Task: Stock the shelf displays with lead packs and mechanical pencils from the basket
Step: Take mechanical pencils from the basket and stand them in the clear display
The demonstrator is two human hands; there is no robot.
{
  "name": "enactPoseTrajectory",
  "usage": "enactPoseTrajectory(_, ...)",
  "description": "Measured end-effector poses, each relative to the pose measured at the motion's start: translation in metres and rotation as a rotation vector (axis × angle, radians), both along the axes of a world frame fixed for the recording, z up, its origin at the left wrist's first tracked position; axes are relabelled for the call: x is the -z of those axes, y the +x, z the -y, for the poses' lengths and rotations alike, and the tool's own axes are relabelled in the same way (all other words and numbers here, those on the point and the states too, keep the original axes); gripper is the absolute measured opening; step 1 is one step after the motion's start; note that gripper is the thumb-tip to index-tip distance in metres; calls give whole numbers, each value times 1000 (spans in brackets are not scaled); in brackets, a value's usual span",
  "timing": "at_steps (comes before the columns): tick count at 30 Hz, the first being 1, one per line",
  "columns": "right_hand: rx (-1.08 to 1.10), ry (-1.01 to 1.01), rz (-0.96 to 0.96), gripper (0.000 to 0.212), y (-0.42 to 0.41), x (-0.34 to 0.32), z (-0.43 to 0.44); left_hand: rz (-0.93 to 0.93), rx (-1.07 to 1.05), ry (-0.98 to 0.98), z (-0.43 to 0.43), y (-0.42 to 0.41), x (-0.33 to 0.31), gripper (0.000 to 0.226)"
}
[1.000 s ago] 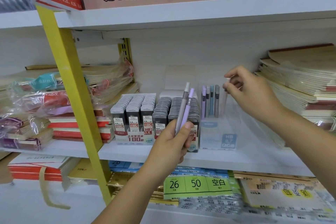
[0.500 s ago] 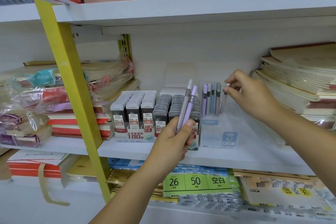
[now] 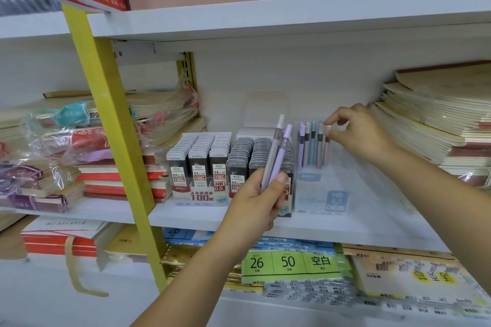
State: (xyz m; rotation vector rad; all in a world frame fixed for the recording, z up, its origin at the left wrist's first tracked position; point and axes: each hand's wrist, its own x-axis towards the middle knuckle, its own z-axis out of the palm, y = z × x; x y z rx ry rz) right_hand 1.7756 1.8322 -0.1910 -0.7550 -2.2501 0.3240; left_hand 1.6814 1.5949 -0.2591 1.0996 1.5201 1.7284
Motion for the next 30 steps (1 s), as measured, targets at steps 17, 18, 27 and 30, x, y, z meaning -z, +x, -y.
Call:
enactPoseTrajectory(17,-562,-674,-400,19,22,-3,94,-18,62,36,-3,11,-4,17)
enactPoseTrajectory(18,-533,-674,-465,18,23,-5,91,-2,51,36,-2,10,-4,22)
enactPoseTrajectory(27,-300,-123,-369,20,23,-12,51,-46,-89,53,3,3,2,33)
enactPoseTrajectory(30,-305,-83,-214,14,12,-2,50,-50,-94,56,3,2,3,29)
